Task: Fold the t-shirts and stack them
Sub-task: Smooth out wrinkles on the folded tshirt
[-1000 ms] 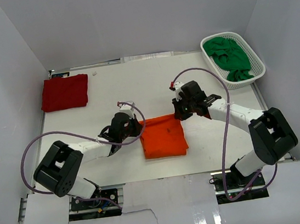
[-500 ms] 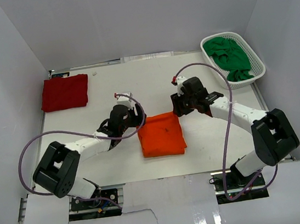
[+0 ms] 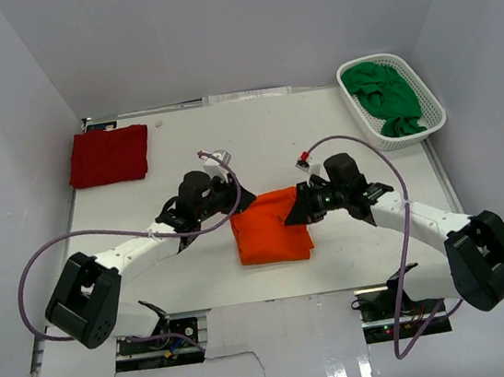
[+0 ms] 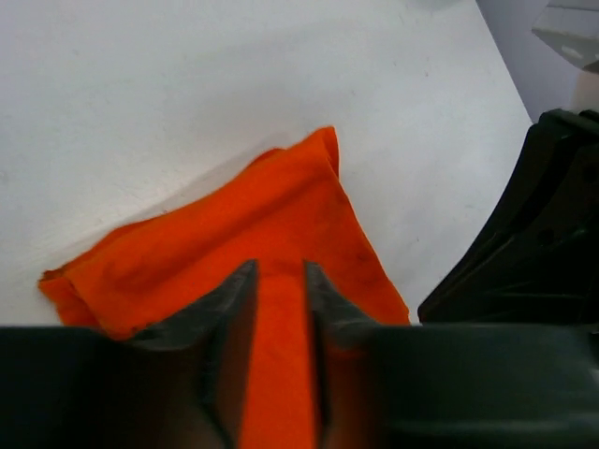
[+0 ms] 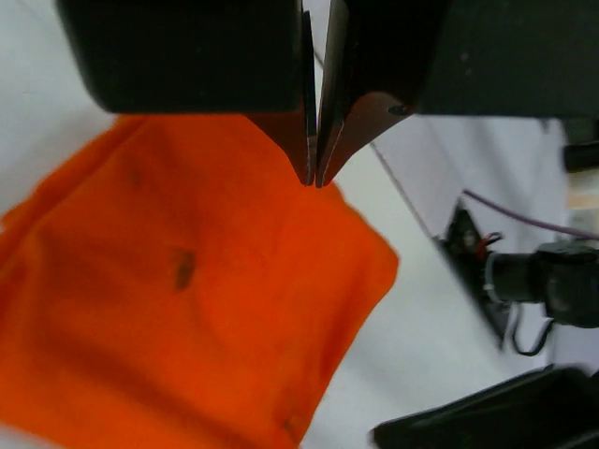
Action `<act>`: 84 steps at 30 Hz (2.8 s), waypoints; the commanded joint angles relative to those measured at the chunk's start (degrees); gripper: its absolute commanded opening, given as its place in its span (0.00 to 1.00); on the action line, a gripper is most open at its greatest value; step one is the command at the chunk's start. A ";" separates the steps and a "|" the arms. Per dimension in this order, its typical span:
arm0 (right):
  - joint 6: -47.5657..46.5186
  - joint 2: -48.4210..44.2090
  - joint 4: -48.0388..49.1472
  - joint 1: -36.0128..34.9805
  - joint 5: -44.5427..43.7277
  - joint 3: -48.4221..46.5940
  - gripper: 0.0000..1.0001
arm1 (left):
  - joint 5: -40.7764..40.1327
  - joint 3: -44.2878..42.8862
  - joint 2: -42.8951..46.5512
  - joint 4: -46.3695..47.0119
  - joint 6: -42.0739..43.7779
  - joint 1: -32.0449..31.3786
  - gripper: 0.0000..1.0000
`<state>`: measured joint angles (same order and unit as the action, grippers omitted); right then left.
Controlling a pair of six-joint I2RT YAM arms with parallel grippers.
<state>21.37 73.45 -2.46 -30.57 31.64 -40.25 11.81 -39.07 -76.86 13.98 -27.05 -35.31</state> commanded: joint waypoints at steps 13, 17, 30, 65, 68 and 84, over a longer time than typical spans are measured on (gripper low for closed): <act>33.73 0.36 41.10 -6.79 19.07 13.61 0.08 | 32.38 -8.48 -18.84 15.89 -5.53 6.12 0.00; 42.69 9.66 57.44 -7.05 21.18 15.55 0.08 | 38.89 -8.83 -26.21 23.37 -11.18 8.76 0.00; 66.36 42.12 94.58 -10.65 19.79 13.62 0.08 | 45.06 -13.14 -40.47 26.46 -17.52 10.26 0.00; 32.88 20.35 21.14 -12.41 3.79 0.10 0.10 | 31.16 -31.04 -46.10 5.45 -5.56 10.52 0.00; 26.91 12.88 14.17 -12.50 0.20 -2.98 0.27 | 31.86 -34.57 -45.49 3.87 -6.44 10.70 0.00; 6.59 -2.25 -24.08 -10.75 -28.12 -18.64 0.73 | 2.79 -29.42 -16.76 -36.12 -3.35 7.18 0.91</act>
<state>32.42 72.66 -17.80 -42.28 10.76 -56.77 23.73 -74.48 -98.80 -10.57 -29.95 -28.29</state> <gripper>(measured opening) 0.730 0.882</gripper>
